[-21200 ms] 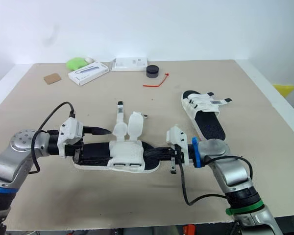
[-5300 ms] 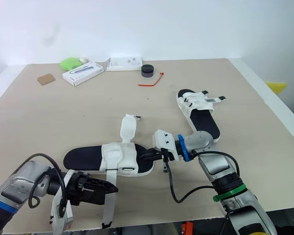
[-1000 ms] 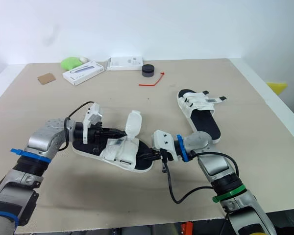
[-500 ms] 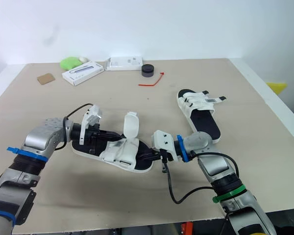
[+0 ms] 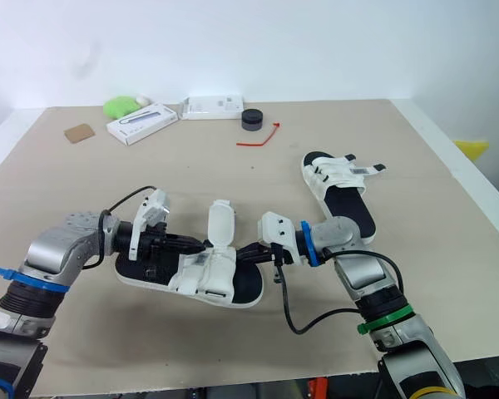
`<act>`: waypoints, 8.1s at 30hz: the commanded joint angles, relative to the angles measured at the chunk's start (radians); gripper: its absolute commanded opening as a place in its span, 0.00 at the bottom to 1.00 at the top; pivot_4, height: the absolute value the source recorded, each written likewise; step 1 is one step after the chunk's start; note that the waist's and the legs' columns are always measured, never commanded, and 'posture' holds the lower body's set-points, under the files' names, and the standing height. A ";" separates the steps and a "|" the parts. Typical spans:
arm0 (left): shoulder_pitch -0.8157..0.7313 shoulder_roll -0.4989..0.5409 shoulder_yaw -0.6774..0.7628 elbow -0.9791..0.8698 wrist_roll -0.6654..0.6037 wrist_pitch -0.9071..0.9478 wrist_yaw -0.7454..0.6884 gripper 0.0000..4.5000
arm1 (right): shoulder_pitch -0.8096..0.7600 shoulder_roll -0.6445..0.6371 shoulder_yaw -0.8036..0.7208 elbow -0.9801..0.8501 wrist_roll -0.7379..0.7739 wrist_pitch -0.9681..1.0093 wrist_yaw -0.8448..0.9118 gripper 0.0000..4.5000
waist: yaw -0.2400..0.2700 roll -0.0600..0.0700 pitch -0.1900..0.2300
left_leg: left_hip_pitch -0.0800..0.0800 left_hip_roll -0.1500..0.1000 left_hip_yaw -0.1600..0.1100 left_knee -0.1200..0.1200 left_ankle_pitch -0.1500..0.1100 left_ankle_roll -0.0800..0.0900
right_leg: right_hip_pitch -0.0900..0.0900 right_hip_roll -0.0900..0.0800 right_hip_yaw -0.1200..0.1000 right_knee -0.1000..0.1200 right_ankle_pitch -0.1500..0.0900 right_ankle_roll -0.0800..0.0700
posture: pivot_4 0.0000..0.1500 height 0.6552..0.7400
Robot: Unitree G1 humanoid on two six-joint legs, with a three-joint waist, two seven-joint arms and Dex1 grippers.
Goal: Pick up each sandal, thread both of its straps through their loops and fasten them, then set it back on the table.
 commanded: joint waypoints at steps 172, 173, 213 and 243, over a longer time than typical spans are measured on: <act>-0.167 0.140 -0.189 0.252 0.402 -1.586 0.180 0.96 | 0.021 -0.028 0.010 -0.064 0.007 0.019 0.034 0.00 | 0.000 -0.001 0.000 | -0.002 -0.001 0.011 0.002 0.005 -0.003 | -0.002 0.000 0.009 -0.002 0.010 0.006 | 1.00 1.00; -0.151 0.146 -0.168 0.222 0.295 -1.446 0.148 0.96 | 0.023 -0.029 0.010 -0.065 0.008 0.020 0.034 0.00 | 0.000 -0.001 0.000 | -0.002 -0.001 0.012 0.002 0.005 -0.003 | -0.002 0.000 0.009 -0.002 0.010 0.006 | 1.00 1.00; 0.216 0.380 0.201 -0.568 -0.729 0.354 0.154 0.96 | 0.002 0.004 0.014 -0.018 -0.002 0.006 0.043 0.00 | -0.003 -0.002 0.001 | -0.002 0.000 0.003 0.001 0.001 -0.003 | -0.005 0.001 0.003 0.002 0.002 -0.001 | 1.00 1.00; 0.593 0.366 0.104 -0.647 -0.390 -0.039 -0.018 0.96 | 0.022 0.000 0.023 -0.051 -0.001 0.023 0.049 0.00 | -0.002 -0.002 0.001 | 0.000 0.002 0.004 0.000 0.001 -0.006 | -0.002 0.001 -0.001 0.002 -0.003 -0.006 | 1.00 1.00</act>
